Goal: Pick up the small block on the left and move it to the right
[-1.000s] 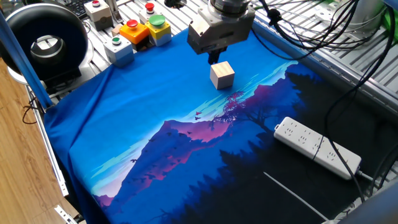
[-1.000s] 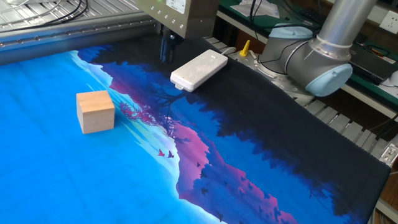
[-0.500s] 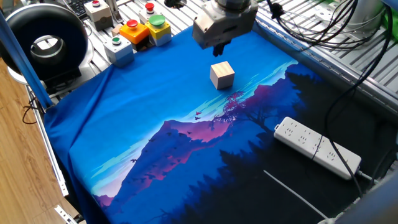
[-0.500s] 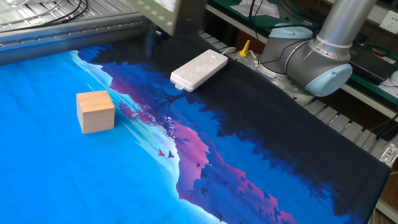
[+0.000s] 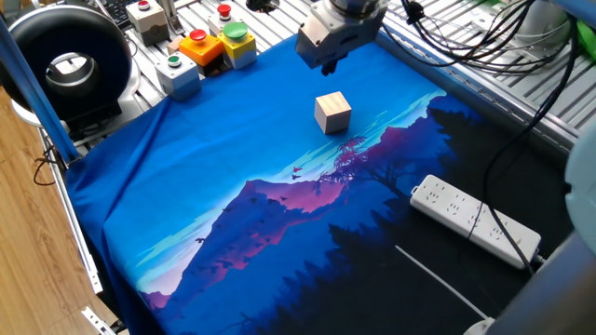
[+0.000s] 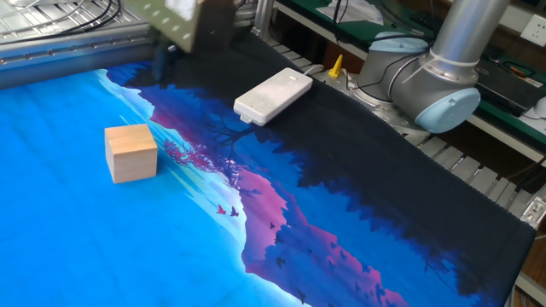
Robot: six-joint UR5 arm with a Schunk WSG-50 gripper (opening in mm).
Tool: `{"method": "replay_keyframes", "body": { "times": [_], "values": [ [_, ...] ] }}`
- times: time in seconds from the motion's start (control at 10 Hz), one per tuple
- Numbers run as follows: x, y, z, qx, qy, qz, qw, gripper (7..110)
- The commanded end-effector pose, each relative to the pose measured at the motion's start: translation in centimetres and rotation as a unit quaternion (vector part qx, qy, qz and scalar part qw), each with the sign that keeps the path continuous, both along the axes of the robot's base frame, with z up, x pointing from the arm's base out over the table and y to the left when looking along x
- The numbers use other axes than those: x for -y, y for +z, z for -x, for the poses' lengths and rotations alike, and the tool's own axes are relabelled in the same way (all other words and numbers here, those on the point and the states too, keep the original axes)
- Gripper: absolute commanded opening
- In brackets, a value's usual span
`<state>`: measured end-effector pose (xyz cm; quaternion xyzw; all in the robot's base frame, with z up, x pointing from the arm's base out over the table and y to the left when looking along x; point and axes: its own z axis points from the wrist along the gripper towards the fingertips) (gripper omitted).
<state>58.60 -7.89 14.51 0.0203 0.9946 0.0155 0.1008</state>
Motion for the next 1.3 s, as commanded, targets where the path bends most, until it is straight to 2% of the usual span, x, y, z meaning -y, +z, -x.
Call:
{"method": "replay_keyframes", "body": {
  "times": [0.0,0.1,0.2,0.4,0.5,0.8,0.9,1.1,1.2],
  "values": [
    [0.4,-0.7,-1.4,0.025,0.041,-0.01,0.9988,7],
    [0.0,-0.7,-1.6,0.03,0.055,-0.021,0.9978,7],
    [0.0,-0.8,-1.9,0.035,0.062,-0.027,0.9971,22],
    [0.1,-1.0,-2.2,0.039,0.066,-0.031,0.9965,22],
    [0.4,-1.1,-2.2,0.038,0.064,-0.026,0.9969,44],
    [1.8,-1.8,-1.7,0.026,0.051,-0.004,0.9983,44],
    [3.6,-2.1,-1.7,0.023,0.05,0.032,0.998,44],
    [4.5,-2.8,-1.2,0.011,0.043,0.046,0.998,44],
    [4.3,-3.1,-0.3,-0.009,0.036,0.041,0.9985,44]
  ]
}}
